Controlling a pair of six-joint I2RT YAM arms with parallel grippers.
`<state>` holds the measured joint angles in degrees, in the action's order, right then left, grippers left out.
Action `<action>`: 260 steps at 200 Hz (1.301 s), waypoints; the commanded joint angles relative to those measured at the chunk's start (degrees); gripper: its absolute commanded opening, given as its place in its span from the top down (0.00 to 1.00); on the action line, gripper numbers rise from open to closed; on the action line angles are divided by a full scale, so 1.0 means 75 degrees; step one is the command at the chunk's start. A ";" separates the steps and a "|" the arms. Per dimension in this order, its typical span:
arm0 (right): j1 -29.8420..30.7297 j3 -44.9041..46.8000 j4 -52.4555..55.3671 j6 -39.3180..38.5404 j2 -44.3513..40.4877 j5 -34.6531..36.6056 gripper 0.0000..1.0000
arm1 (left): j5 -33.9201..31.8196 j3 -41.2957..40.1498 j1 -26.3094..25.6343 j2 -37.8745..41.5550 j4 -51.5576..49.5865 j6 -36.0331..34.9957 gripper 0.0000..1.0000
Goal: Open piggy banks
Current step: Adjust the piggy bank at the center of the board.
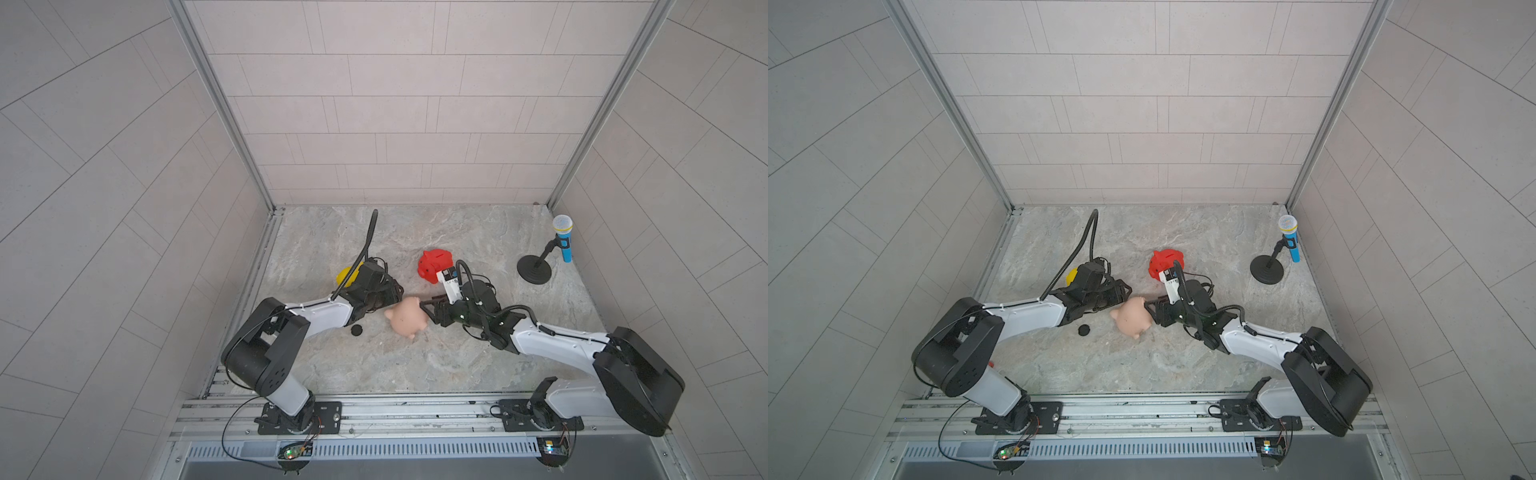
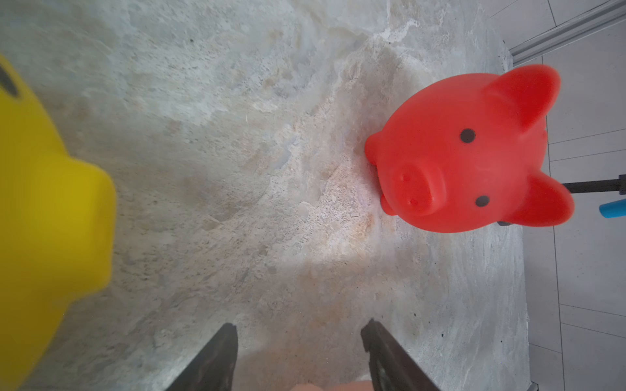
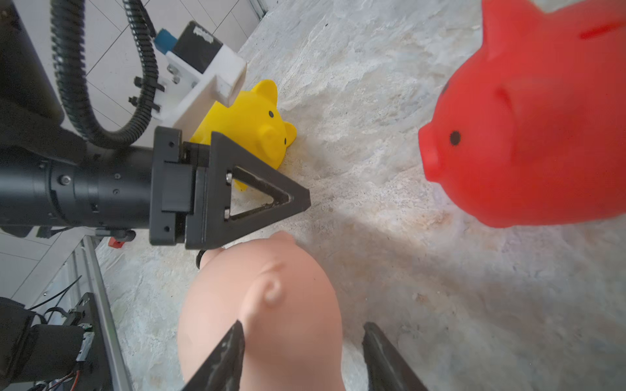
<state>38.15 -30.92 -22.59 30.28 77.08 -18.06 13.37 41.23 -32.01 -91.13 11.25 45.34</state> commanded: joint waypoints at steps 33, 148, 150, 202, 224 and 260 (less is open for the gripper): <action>0.0011 -0.0467 -0.0325 0.0181 0.0681 0.0288 0.48 | -0.0061 0.0213 -0.0004 0.0236 -0.0342 -0.0352 0.32; -0.0136 -0.0677 -0.0533 0.0333 0.1350 0.0293 0.49 | 0.0507 0.0840 0.0047 0.1202 -0.1778 -0.1193 0.00; -0.0140 -0.0672 -0.0537 0.0336 0.1340 0.0295 0.49 | 0.0495 0.0833 0.0043 0.1234 -0.1797 -0.1203 0.00; -0.0188 -0.0974 0.0056 0.0085 0.1090 0.0648 0.41 | 0.0187 0.0862 -0.0292 0.1680 -0.2121 -0.1504 0.00; -0.0246 -0.1235 0.0743 -0.0261 0.0821 0.0990 0.39 | 0.0180 0.0926 -0.0432 0.1677 -0.2249 -0.1579 0.00; -0.0377 -0.1362 0.1529 -0.0693 0.0333 0.1483 0.36 | -0.0070 0.0983 -0.0876 0.1624 -0.2493 -0.1749 0.00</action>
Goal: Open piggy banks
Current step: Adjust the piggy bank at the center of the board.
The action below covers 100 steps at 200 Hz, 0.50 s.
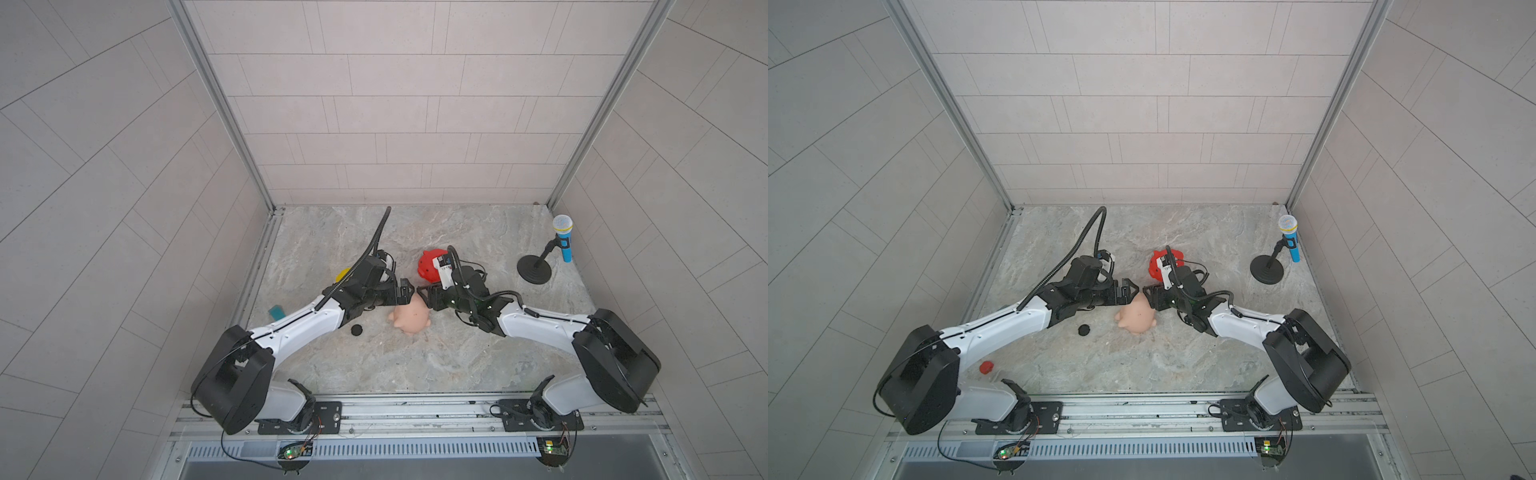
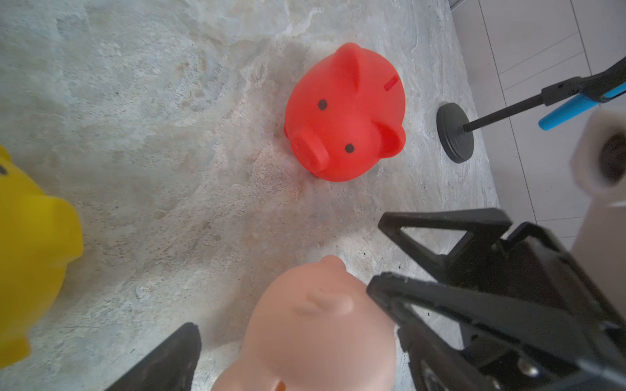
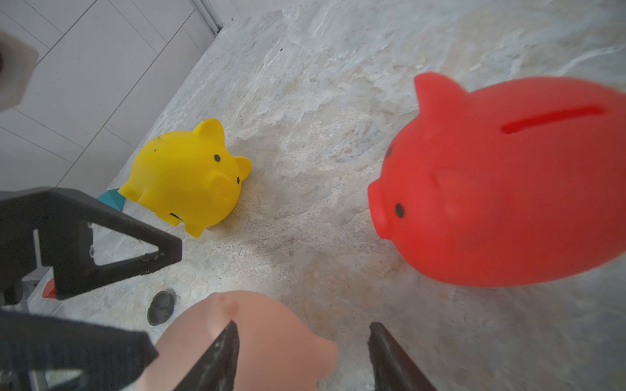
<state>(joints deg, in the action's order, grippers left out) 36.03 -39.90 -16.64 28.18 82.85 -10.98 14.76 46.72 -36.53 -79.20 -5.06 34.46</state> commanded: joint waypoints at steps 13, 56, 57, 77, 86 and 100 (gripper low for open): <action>-0.0130 -0.0153 0.0959 -0.0515 -0.0623 0.0652 0.35 | -0.0360 0.0265 -0.0405 -0.0033 -0.0365 -0.0373 0.00; -0.0198 0.0161 0.1510 -0.0772 -0.1227 0.0751 0.34 | -0.0462 0.0453 -0.0545 -0.0421 -0.0392 -0.0590 0.00; -0.0199 0.0174 0.1525 -0.0777 -0.1238 0.0750 0.34 | -0.0465 0.0463 -0.0544 -0.0427 -0.0392 -0.0606 0.00; -0.0209 0.0412 0.1649 -0.0788 -0.1474 0.0706 0.34 | -0.0556 0.0644 -0.0543 -0.0599 -0.0476 -0.0726 0.00; -0.0219 0.0516 0.1697 -0.0759 -0.1558 0.0696 0.34 | -0.0635 0.0721 -0.0543 -0.0651 -0.0518 -0.0777 0.00; -0.0216 0.0717 0.1737 -0.0711 -0.1668 0.0694 0.35 | -0.0775 0.0826 -0.0542 -0.0666 -0.0564 -0.0827 0.00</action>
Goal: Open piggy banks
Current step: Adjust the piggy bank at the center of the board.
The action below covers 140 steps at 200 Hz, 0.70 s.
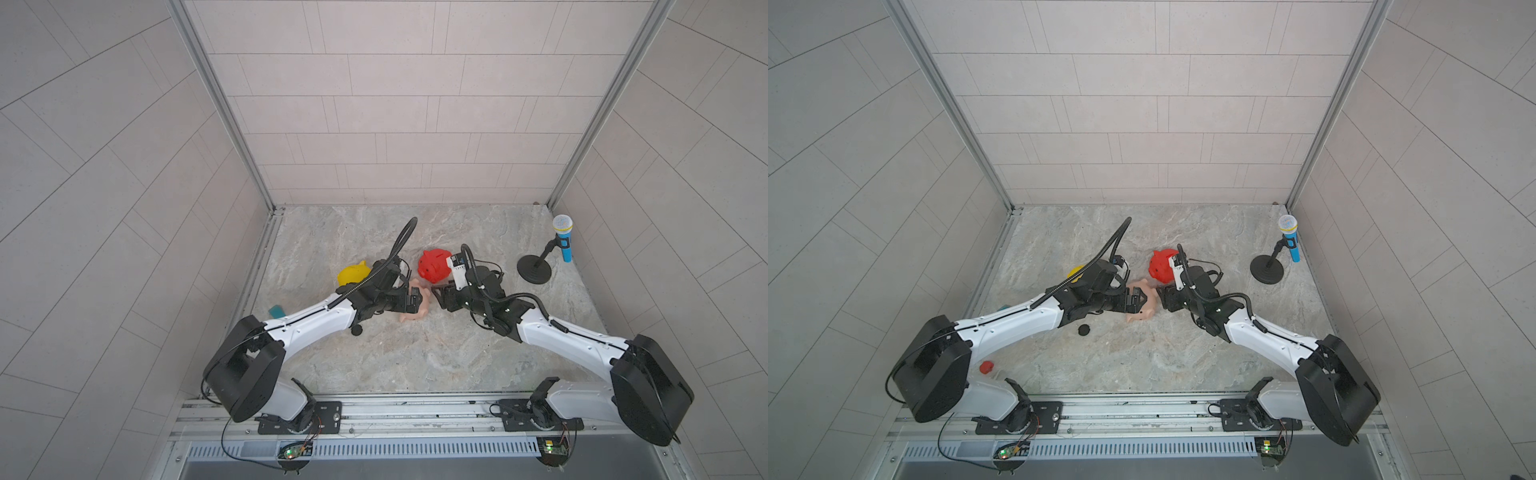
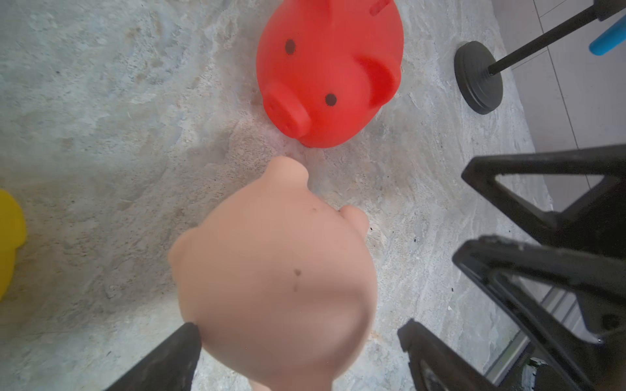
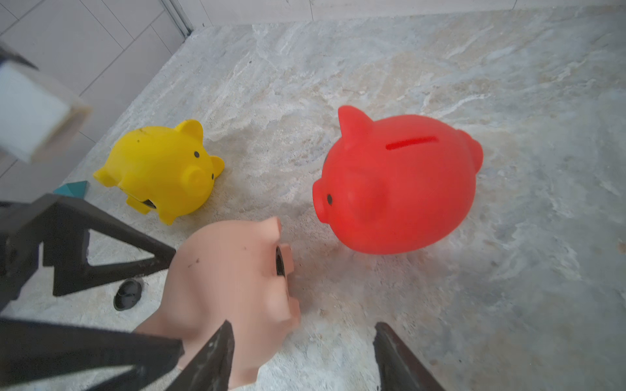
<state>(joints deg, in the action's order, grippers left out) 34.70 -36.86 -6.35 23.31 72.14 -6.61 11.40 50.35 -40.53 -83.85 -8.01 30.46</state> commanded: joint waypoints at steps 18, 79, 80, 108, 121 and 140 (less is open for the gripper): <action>-0.0053 0.0536 0.0366 -0.0017 -0.0333 0.0111 0.36 | -0.0400 0.0430 0.0012 -0.0121 -0.0115 -0.0302 0.00; -0.0072 0.0743 0.0352 0.0039 -0.0498 0.0126 0.38 | 0.0141 0.0503 0.0008 -0.0795 0.0611 0.0154 0.00; -0.0076 0.0743 0.0353 0.0036 -0.0500 0.0129 0.38 | 0.0143 0.0504 0.0005 -0.0807 0.0623 0.0162 0.00; -0.0070 0.0801 0.0370 0.0043 -0.0513 0.0013 0.40 | 0.0238 0.0677 0.0013 -0.1105 0.0796 0.0192 0.00; -0.0069 0.0849 0.0357 0.0096 -0.0525 -0.0066 0.40 | 0.0320 0.0813 0.0009 -0.1253 0.0896 0.0182 0.00; -0.0079 0.0933 0.0349 0.0190 -0.0603 -0.0041 0.40 | 0.0395 0.1085 0.0009 -0.1463 0.0904 0.0098 0.00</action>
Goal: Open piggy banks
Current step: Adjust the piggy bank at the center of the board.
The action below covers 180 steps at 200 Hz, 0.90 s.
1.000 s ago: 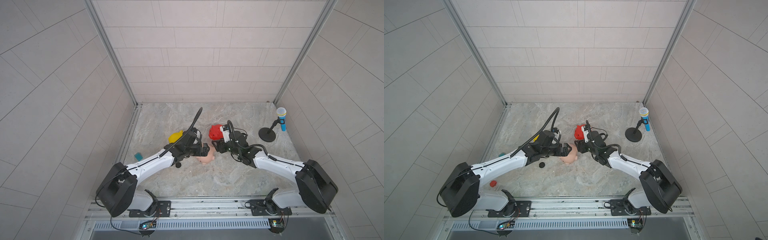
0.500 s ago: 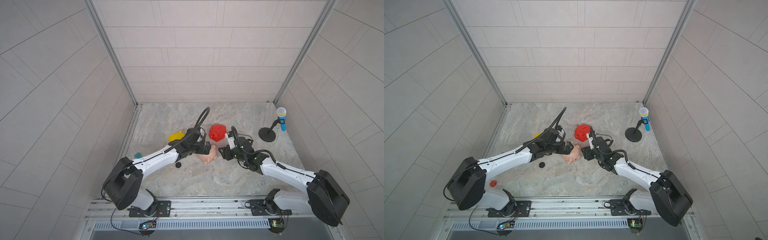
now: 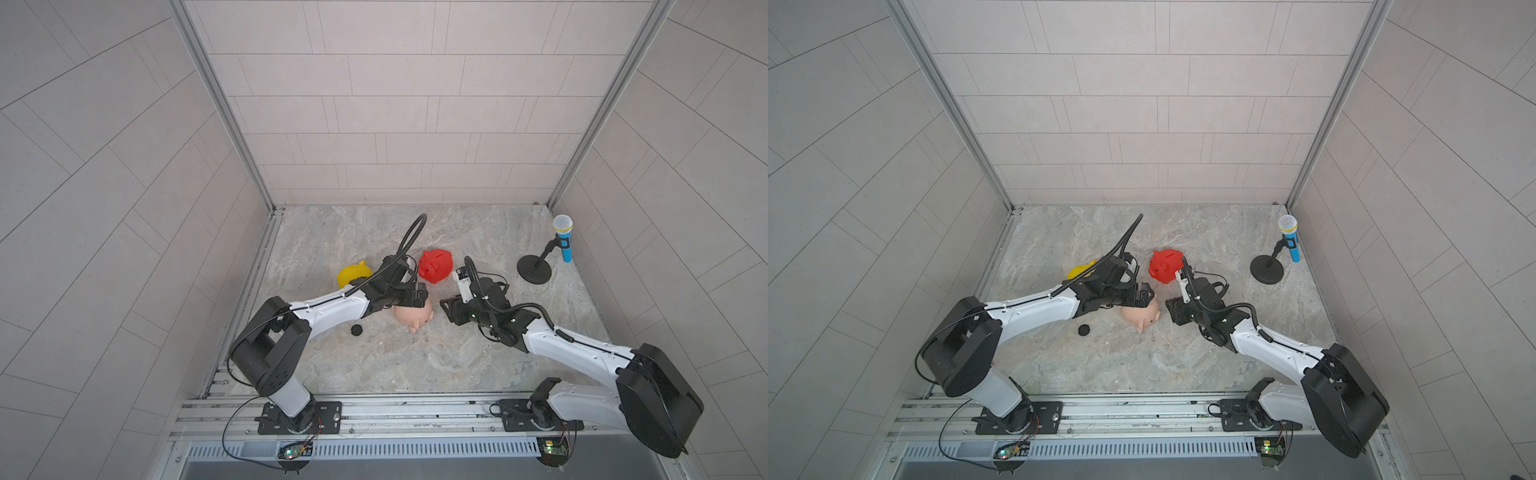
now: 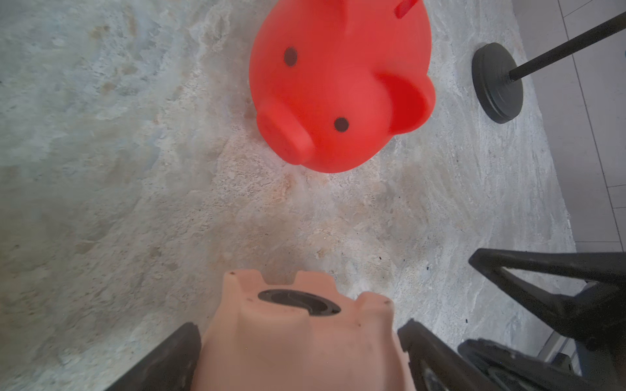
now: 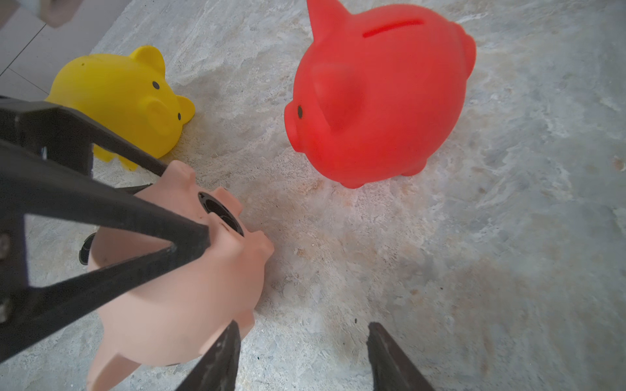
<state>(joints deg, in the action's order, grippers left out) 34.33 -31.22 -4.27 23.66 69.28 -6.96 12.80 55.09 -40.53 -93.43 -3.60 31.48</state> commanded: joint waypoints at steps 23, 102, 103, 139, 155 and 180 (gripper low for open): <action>-0.0019 0.0289 0.0078 0.0219 -0.0342 0.0051 0.40 | 0.0141 0.0757 0.0035 -0.0370 0.0305 -0.0272 0.00; -0.0058 0.0253 0.0116 0.0121 -0.0239 0.0213 0.41 | 0.0042 0.1670 0.0358 -0.0548 -0.0571 -0.0638 0.00; -0.0062 0.0251 0.0109 0.0118 -0.0226 0.0213 0.41 | 0.0035 0.1680 0.0362 -0.0543 -0.0614 -0.0654 0.00; -0.0096 0.0232 -0.0174 0.0097 0.0083 0.0148 0.41 | -0.0289 0.1882 0.0415 -0.0302 -0.1773 -0.0783 0.00; -0.0108 0.0237 -0.0339 0.0144 0.0220 0.0153 0.41 | -0.0293 0.1889 0.0413 -0.0246 -0.2125 -0.0569 0.00; -0.0130 0.0228 -0.0528 0.0220 0.0378 0.0068 0.41 | -0.0266 0.2007 0.0379 -0.0281 -0.2759 -0.0292 0.00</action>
<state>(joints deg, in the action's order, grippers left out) 33.67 -28.91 -6.13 24.47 71.24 -6.48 11.64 68.25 -37.60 -96.84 -17.28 27.83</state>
